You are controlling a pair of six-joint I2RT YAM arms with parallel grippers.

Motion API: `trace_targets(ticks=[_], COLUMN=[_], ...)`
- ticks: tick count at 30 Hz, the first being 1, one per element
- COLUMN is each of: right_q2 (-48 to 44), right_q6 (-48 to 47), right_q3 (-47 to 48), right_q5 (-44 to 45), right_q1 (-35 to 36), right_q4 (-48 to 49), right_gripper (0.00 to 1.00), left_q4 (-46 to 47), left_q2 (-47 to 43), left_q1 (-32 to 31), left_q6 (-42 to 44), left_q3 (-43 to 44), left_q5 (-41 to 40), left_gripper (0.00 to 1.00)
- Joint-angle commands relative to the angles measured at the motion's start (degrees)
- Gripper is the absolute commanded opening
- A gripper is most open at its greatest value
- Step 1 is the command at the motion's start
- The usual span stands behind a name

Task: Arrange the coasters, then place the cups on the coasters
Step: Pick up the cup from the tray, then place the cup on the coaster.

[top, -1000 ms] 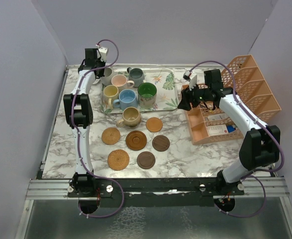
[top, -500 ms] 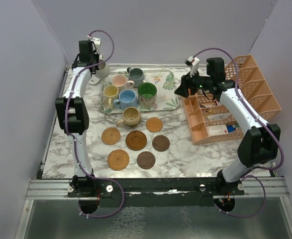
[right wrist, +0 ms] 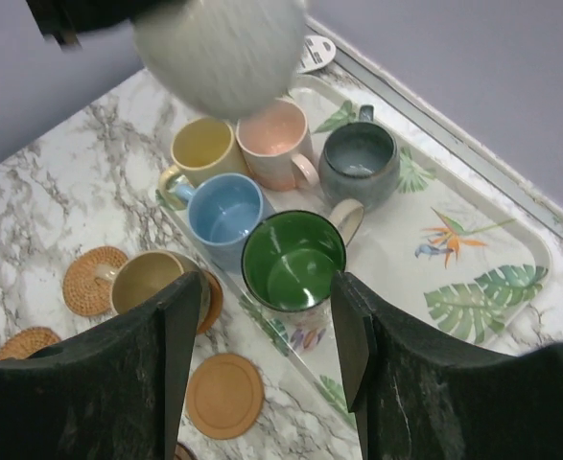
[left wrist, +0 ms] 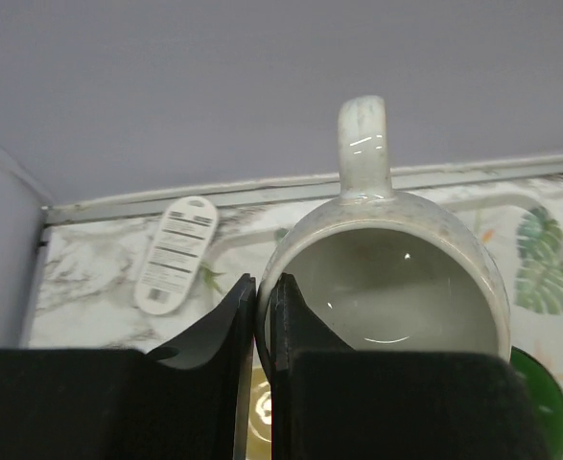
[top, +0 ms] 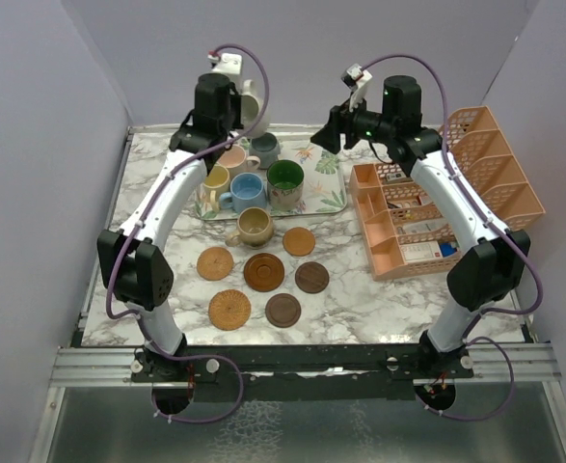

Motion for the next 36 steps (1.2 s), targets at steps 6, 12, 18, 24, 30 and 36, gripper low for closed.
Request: trace_targets(ticks=[6, 12, 18, 24, 30, 36], right_q2=[1.2, 1.1, 1.6, 4.2, 4.4, 5.9], right_q6=[6.9, 6.9, 6.7, 5.4, 3.5, 1.9], right_q3=[5.1, 4.6, 4.4, 5.4, 2.9, 3.0], right_q5=[4.9, 10.3, 13.2, 20.5, 26.3, 29.0], right_q1=[3.1, 3.2, 3.2, 4.2, 4.3, 4.3], right_q4=[-1.3, -2.1, -3.2, -6.4, -6.2, -6.7], right_gripper=[0.64, 0.67, 0.68, 0.65, 0.59, 0.45], left_q4=[2.4, 0.7, 0.5, 0.5, 0.5, 1.3], left_q2=[0.3, 2.8, 5.2, 6.9, 7.4, 7.0], left_q1=[-11.6, -17.9, -22.5, -25.6, -26.6, -27.6], left_q6=[-8.1, -9.0, -8.6, -7.4, -7.2, -6.4], left_q3=[2.4, 4.3, 7.1, 9.0, 9.0, 7.4], left_q5=[-8.7, -12.2, -19.8, -24.3, -27.0, -27.6], left_gripper=[0.0, 0.0, 0.0, 0.0, 0.0, 0.0])
